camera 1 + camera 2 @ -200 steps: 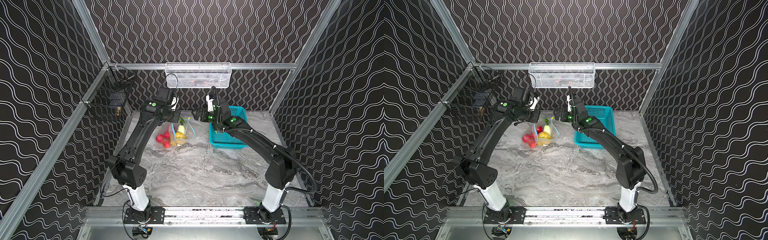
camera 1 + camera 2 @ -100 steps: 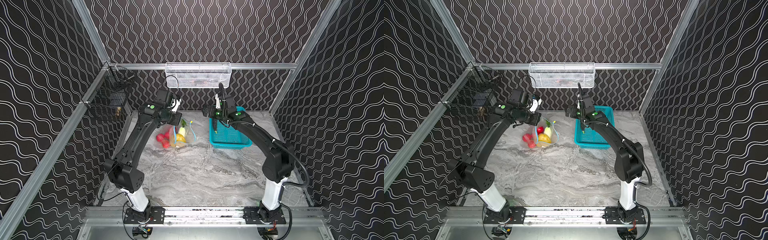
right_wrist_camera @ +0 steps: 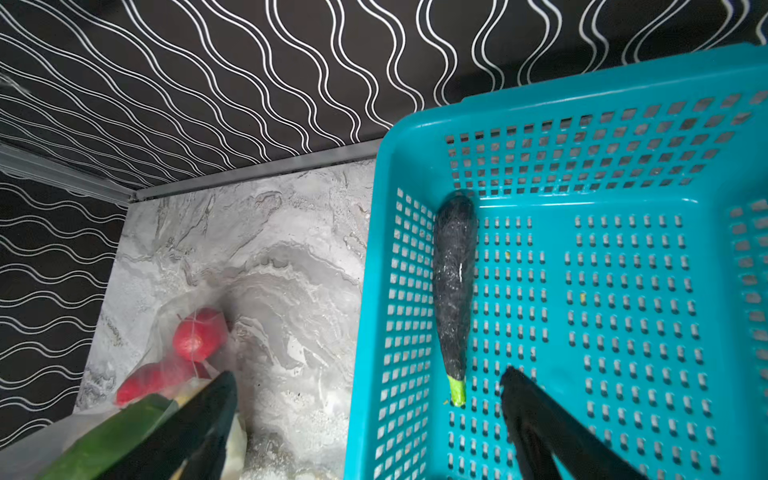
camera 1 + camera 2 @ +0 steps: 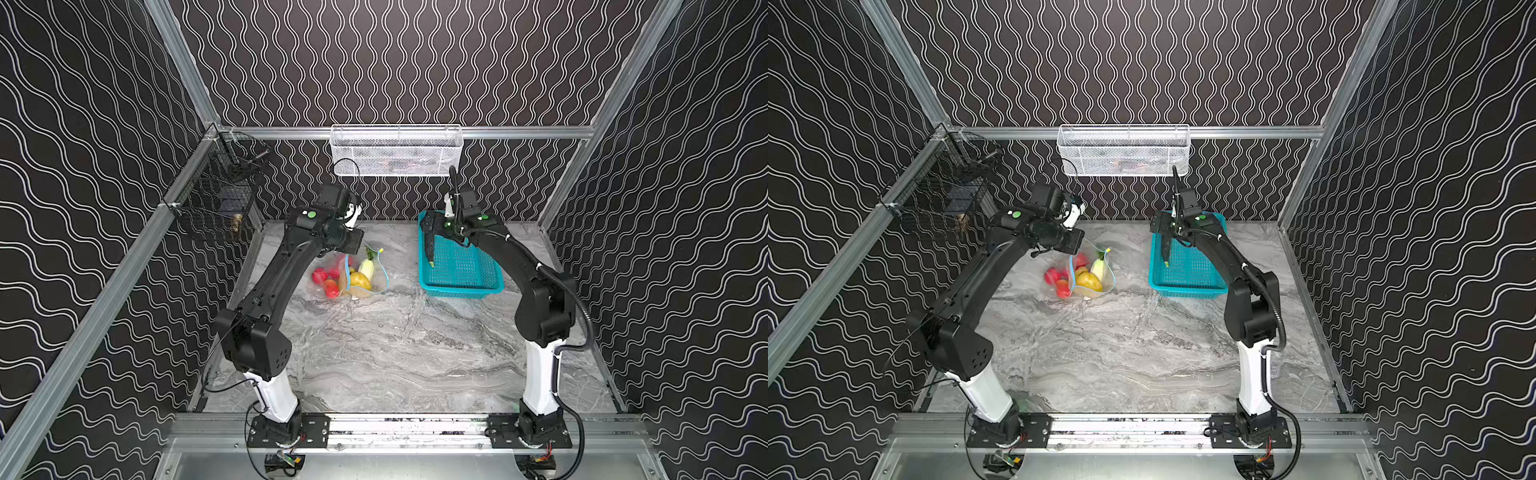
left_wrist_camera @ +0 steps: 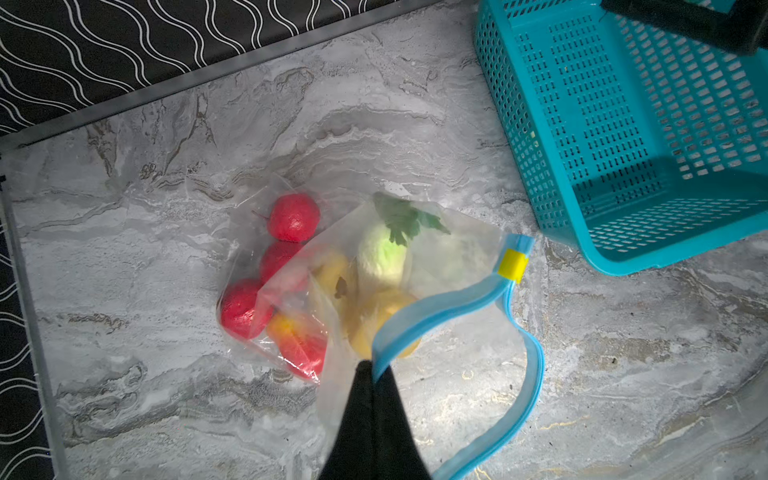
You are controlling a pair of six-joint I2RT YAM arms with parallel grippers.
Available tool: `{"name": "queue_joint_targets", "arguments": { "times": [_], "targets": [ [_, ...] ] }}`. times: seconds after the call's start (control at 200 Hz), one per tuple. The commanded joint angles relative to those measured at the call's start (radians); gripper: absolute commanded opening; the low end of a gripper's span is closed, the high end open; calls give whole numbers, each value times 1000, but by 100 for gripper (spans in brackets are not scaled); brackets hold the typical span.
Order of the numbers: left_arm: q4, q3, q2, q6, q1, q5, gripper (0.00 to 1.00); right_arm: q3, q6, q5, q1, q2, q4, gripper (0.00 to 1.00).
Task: Place the food in the zip-top bag and seal the zipper
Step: 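Withdraw the right gripper from the bag back over the basket, then lower the right gripper onto the dark cucumber and close it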
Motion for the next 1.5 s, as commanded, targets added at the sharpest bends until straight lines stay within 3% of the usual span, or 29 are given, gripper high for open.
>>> {"name": "queue_joint_targets", "arguments": {
  "times": [0.0, 0.335, 0.876, 1.246, 1.496],
  "targets": [
    [9, 14, 13, 20, 1, -23, 0, 54, -4, 26, -27, 36, -81, 99],
    [-9, 54, 66, 6, 1, -26, 0, 102, 28, 28, -65, 119, -117, 99],
    [11, 10, 3, 7, -1, -37, 0, 234, 124, -18, -84, 288, -136, 99],
    [4, 28, -3, 0, -1, -29, 0, 280, 167, -46, -85, 363, -63, 80],
    [-1, 36, -4, 0, -2, -23, 0, 291, 178, -60, -86, 390, -7, 73]
  ]
}}
